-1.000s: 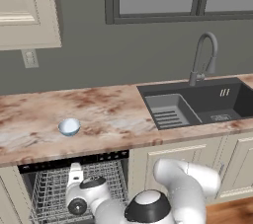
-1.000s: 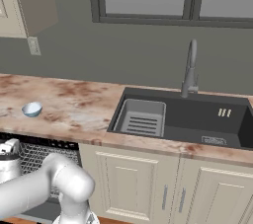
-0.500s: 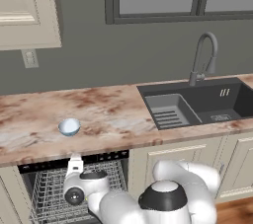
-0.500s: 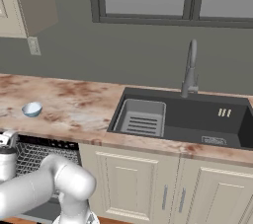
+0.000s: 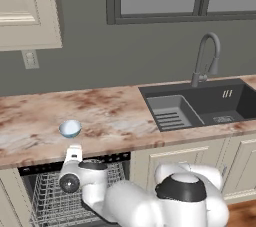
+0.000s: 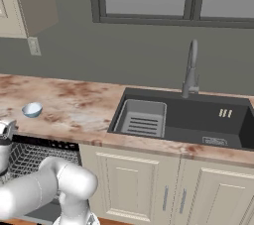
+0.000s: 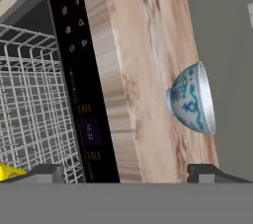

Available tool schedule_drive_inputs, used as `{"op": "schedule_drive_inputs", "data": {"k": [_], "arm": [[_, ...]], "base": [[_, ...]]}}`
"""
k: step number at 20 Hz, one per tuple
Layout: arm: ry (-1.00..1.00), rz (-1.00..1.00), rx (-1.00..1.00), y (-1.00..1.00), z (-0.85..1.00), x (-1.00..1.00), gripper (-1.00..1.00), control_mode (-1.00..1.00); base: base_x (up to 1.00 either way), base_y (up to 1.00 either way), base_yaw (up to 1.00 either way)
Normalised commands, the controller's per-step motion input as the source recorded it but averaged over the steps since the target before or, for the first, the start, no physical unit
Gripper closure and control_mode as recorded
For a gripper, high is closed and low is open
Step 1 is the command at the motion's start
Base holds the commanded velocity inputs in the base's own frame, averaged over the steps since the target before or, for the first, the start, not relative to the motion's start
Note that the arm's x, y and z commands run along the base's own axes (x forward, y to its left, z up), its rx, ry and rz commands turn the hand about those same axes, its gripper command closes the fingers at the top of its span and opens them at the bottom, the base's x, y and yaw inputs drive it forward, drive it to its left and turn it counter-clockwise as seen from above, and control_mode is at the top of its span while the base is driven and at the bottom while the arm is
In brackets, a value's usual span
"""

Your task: Pick up the cup and bowl from the counter, place them in the dishwasher, and close the dishwasher door.

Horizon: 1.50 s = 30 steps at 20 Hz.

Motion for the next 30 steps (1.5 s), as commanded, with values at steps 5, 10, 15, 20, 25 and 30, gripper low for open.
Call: {"op": "schedule_drive_inputs", "data": {"k": [5,10,15,20,25,30], "arm": [[0.00,-0.01,0.00,-0.12,0.39,0.42,-1.00,-1.00],[0.00,-0.01,0.00,-0.02,0.11,0.52,-1.00,-1.00],[0.00,0.00,0.00,0.03,0.00,0.44,-1.00,-1.00],[0.00,0.00,0.00,0.13,-0.03,0.46,-1.00,-1.00],[0.00,0.00,0.00,0.34,-0.25,0.29,-1.00,-1.00],[0.00,0.00,0.00,0.23,-0.24,0.24,-1.00,-1.00]], "base": [[0.00,0.00,0.00],[0.00,0.00,0.00],[0.00,0.00,0.00],[0.00,0.00,0.00],[0.00,0.00,0.00],[0.00,0.00,0.00]]}}
